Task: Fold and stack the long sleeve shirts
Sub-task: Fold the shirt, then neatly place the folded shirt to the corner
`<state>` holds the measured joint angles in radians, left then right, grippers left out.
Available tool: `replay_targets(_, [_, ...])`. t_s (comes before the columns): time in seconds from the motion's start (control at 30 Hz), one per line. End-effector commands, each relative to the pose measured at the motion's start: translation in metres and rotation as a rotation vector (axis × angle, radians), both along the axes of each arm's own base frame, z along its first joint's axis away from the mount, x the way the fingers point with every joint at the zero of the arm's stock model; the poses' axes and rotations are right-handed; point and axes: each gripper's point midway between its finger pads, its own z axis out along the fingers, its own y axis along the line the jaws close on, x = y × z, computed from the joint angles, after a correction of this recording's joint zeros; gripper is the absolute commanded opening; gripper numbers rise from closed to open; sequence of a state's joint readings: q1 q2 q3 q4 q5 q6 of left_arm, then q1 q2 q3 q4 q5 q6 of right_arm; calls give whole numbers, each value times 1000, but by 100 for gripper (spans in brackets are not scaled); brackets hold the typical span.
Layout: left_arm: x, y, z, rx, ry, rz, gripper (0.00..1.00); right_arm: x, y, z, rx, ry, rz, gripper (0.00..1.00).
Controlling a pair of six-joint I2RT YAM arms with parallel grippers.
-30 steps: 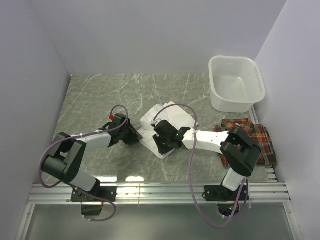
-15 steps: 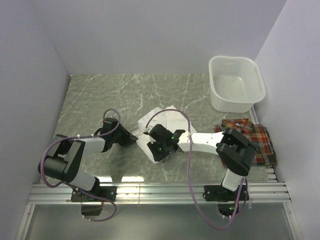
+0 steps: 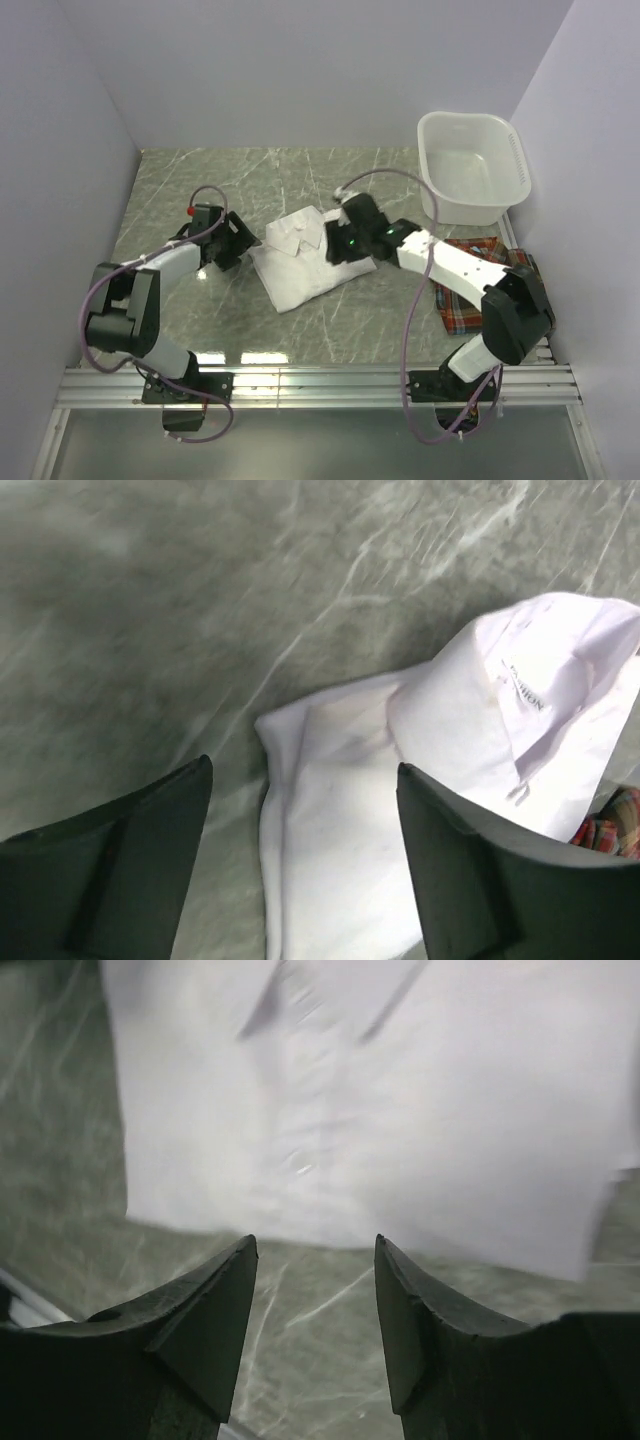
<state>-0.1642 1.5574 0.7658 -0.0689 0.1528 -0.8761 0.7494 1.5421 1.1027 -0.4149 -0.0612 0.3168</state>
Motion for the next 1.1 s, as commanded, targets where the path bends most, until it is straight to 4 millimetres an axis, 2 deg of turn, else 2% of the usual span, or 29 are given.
replay_targets(0.0, [-18,16,18,77,5,19,84,38,-26,28,133,-22,-169,57])
replay_targets(0.03, [-24,16,27,60,-16,32,86,50,-37,28,164,-24,-224,57])
replay_targets(0.1, [-35,8,33,38,-30,17,87,58,-45,27,200,-17,-254,56])
replay_targets(0.2, [-52,-14,34,-11,-39,-22,85,72,-59,16,247,7,-319,52])
replay_targets(0.23, [-54,-20,32,-31,-37,-33,84,73,-64,4,253,40,-352,51])
replay_targets(0.27, [-62,-28,23,-57,-10,-48,83,82,-74,1,269,35,-391,50])
replay_targets(0.3, [-59,-34,21,-75,-20,-54,81,85,-80,-4,276,45,-416,49])
replay_targets(0.37, [-65,-42,3,-94,35,-68,77,89,-85,-17,295,75,-425,49])
replay_targets(0.4, [-63,-45,-6,-93,52,-69,76,89,-87,-29,280,99,-431,48])
replay_targets(0.5, [-64,-48,-23,-96,94,-72,67,90,-84,-46,274,139,-428,47])
replay_targets(0.57, [-66,-46,-31,-82,122,-65,51,88,-86,-56,269,156,-444,45])
replay_targets(0.6, [-66,-41,-39,-55,138,-50,46,87,-85,-62,267,171,-457,43])
replay_targets(0.63, [-69,-37,-43,-34,160,-45,34,83,-87,-69,264,186,-467,41])
replay_targets(0.77, [-73,-16,-58,23,221,7,10,74,-93,-84,225,216,-492,32])
replay_targets(0.9, [-67,14,-65,93,263,61,3,70,-103,-88,164,213,-514,31])
replay_targets(0.93, [-59,19,-60,101,251,66,3,69,-105,-86,139,207,-518,31])
replay_targets(1.0, [-61,27,-60,144,290,71,3,71,-108,-70,124,162,-513,33])
replay_targets(1.03, [-50,29,-52,165,270,65,4,70,-114,-64,91,148,-532,34])
replay_targets(1.07, [-49,32,-50,180,272,64,4,71,-119,-57,71,123,-549,36])
